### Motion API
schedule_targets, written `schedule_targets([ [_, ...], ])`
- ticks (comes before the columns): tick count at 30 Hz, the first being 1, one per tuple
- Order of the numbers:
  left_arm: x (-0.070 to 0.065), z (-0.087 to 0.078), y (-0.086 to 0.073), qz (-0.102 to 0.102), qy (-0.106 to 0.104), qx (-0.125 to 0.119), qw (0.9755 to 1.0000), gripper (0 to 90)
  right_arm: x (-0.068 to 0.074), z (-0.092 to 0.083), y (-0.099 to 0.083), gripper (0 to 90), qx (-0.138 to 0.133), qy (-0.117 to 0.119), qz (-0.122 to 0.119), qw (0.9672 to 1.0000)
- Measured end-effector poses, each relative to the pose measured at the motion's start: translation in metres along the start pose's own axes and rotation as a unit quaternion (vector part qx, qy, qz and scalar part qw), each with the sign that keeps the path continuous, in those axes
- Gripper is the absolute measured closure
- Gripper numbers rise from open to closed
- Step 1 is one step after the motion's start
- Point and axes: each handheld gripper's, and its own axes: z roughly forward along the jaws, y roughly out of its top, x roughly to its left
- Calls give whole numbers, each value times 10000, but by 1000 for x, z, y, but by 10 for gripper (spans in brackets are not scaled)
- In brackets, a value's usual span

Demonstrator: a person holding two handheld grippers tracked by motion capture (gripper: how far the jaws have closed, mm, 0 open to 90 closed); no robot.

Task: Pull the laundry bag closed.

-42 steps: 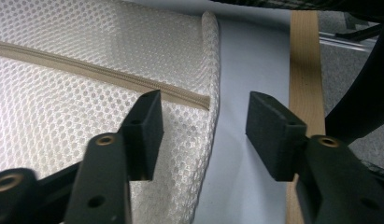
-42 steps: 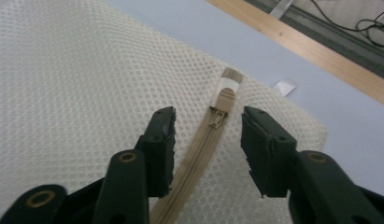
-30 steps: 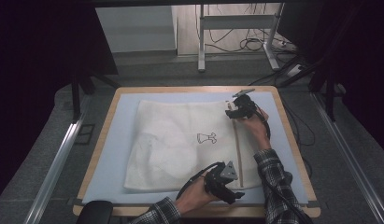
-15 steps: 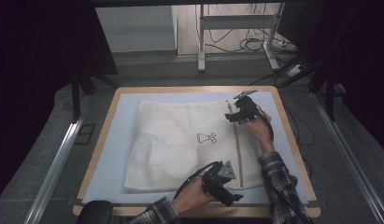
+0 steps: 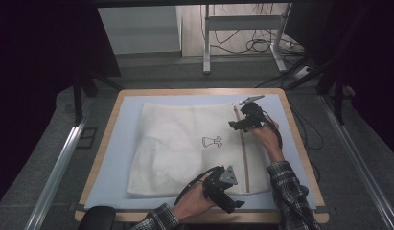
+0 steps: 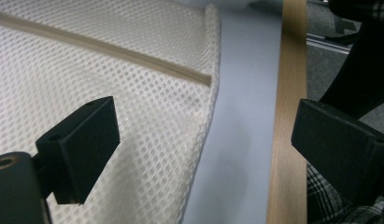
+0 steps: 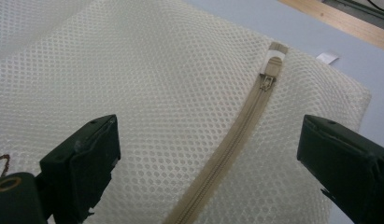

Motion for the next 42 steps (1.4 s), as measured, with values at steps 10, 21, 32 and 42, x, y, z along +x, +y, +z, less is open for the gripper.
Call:
schedule_targets([
  [10,0,-8,-5,5,65,0,10000,54,9,-10,1,46,-65,126,-40,9999],
  [21,4,-15,-13,217,304,39,9993,38,21,-23,-3,46,-100,233,-94,9996],
  [32,9,-25,-20,47,301,6,9995,27,32,-29,-10,36,-8,241,-220,9995],
  [42,11,-36,-27,-14,360,-4,9994,23,37,-39,-16,32,-73,273,-259,9993],
])
